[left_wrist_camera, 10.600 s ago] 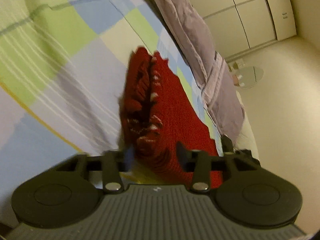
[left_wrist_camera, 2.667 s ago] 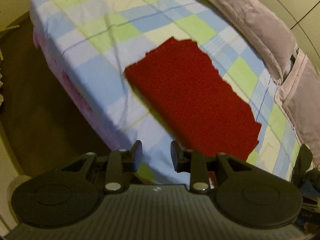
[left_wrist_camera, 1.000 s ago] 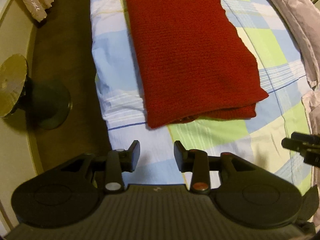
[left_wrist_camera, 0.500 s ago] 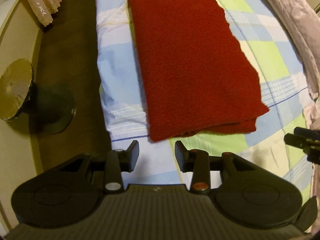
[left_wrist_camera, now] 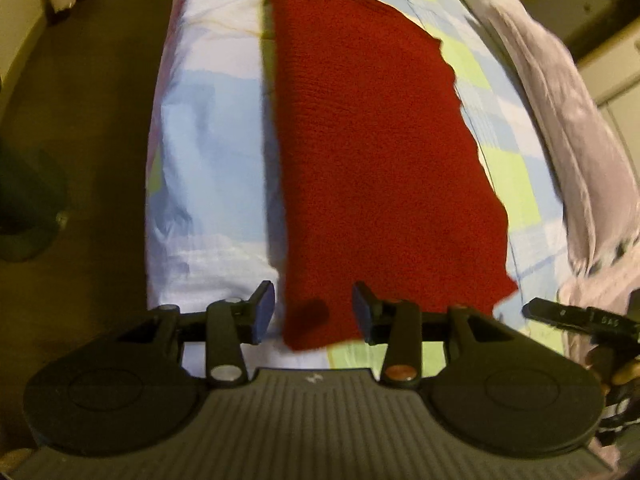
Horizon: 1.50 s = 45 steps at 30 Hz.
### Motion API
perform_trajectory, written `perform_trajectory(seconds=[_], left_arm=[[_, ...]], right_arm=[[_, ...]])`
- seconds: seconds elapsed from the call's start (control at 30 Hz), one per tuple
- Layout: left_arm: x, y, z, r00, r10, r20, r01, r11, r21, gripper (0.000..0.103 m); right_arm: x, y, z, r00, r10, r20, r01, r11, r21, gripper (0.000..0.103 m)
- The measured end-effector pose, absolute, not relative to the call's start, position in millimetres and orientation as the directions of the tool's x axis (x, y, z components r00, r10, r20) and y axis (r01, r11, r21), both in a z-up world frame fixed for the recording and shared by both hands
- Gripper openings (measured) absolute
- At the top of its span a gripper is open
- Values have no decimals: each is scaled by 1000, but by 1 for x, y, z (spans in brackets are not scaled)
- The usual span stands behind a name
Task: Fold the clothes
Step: 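Grasp the short end of the folded sweater with both grippers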
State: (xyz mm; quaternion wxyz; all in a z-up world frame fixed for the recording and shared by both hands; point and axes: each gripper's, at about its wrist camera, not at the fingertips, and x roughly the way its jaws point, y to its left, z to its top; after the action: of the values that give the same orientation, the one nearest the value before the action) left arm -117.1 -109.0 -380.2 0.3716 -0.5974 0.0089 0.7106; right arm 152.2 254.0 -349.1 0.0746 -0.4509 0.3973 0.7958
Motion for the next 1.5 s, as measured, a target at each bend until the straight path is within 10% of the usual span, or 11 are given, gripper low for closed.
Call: perform_trajectory(seconds=[0.63,0.83,1.0,1.5], left_arm=[[-167,-104,-448,188,752,-632,-343,-552,-760,31],[-175,-104,-462,193,798,-570,-229,-529,-817,25],[-174,-99,-454,204,796,-570,-311,-499,-809,8],[-141,-157,-425,354,761,-544,-295,-461,-837,7]], right_arm=[[76,324,-430,-631,-565,-532,-307,-448,840,57],[72,330,-441,-613,-598,-516,-324,-405,855,46],[71,327,-443,-615,-593,-520,-327,-408,853,12],[155,278,-410,-613,-614,-497,-412,-287,865,10]])
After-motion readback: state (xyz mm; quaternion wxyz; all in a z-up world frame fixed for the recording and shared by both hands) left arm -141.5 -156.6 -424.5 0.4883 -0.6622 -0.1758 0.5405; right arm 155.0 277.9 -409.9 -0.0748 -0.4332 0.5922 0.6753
